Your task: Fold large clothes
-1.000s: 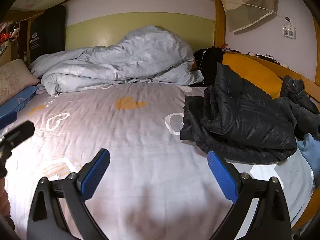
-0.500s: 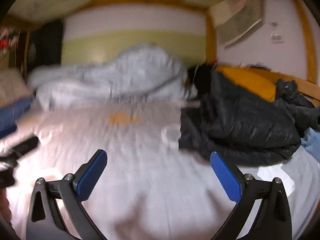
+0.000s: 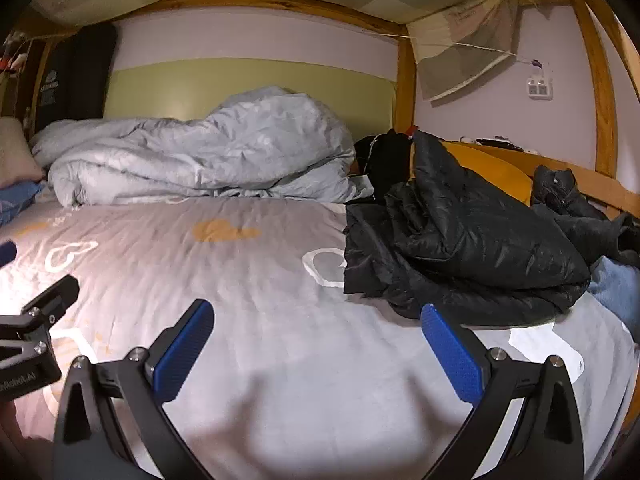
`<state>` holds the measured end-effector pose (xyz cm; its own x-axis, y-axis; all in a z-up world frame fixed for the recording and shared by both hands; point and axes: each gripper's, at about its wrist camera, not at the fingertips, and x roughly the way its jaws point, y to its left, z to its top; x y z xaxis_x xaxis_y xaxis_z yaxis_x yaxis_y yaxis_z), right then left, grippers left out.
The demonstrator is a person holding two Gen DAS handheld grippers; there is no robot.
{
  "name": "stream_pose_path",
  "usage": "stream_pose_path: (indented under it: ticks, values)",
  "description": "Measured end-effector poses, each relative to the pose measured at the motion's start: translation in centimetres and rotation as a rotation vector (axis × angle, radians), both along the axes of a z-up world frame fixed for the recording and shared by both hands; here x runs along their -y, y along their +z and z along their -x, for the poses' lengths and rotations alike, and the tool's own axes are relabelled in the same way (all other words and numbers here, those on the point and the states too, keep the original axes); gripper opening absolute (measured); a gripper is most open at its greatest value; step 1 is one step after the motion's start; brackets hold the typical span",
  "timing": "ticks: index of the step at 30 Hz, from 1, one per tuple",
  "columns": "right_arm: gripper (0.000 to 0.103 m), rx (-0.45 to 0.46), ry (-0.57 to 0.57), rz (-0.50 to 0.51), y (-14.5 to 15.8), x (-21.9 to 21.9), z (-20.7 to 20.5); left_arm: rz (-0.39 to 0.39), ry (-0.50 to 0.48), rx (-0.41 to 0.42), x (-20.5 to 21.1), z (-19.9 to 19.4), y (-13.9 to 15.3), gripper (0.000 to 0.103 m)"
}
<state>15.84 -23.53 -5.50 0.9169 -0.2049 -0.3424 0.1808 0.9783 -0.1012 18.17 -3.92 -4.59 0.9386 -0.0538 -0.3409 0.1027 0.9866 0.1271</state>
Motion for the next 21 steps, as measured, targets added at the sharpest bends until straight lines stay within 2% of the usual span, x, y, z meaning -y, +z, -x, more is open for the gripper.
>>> stream_pose_path:
  ticks: [3,11,21]
  values:
    - [0.103,0.000,-0.001,0.023,-0.1,-0.4,0.0,-0.010,0.000,0.001,0.2,0.0,0.0,0.103]
    - [0.103,0.013,-0.003,0.034,-0.1,-0.7,0.6,0.041,0.031,-0.027,-1.0,-0.5,-0.1,0.103]
    - [0.103,0.012,-0.033,0.005,-0.1,-0.1,0.5,0.007,0.025,-0.039,-0.6,-0.8,-0.4,0.103]
